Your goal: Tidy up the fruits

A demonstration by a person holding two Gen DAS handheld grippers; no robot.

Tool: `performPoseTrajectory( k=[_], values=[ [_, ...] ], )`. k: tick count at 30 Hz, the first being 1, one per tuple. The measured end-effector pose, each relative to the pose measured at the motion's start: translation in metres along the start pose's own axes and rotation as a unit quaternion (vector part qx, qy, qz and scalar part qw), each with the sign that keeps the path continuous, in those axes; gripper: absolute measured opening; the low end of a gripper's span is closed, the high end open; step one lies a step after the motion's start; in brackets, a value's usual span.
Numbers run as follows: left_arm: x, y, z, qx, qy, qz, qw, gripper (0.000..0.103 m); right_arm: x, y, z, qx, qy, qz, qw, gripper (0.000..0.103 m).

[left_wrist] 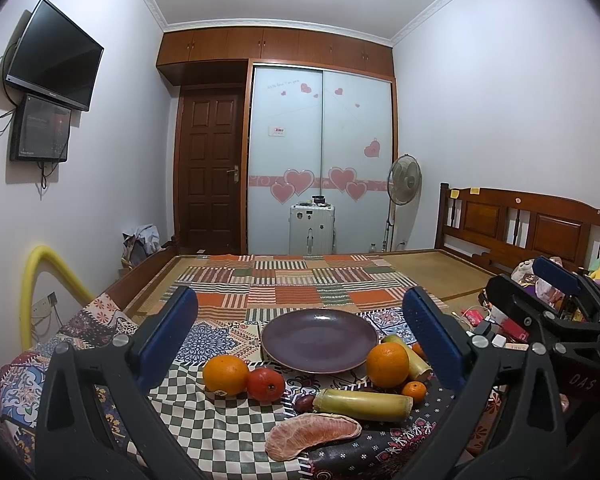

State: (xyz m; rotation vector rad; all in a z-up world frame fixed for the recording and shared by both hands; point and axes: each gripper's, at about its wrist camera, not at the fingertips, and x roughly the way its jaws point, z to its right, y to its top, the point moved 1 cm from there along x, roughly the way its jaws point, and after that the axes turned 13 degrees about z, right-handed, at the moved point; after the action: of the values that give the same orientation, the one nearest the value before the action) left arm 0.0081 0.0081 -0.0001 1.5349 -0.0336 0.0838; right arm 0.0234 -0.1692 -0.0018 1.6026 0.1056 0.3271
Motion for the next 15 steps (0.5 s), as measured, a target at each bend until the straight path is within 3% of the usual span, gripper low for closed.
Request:
performPoseTrajectory(
  k=[15],
  values=[
    [-0.0005,0.0004,-0.0007,0.0,0.0,0.001,1.0,0.103,-0.0011,-0.0004,-0.0017,0.003,0.005,0.0,1.0,0.103]
  ],
)
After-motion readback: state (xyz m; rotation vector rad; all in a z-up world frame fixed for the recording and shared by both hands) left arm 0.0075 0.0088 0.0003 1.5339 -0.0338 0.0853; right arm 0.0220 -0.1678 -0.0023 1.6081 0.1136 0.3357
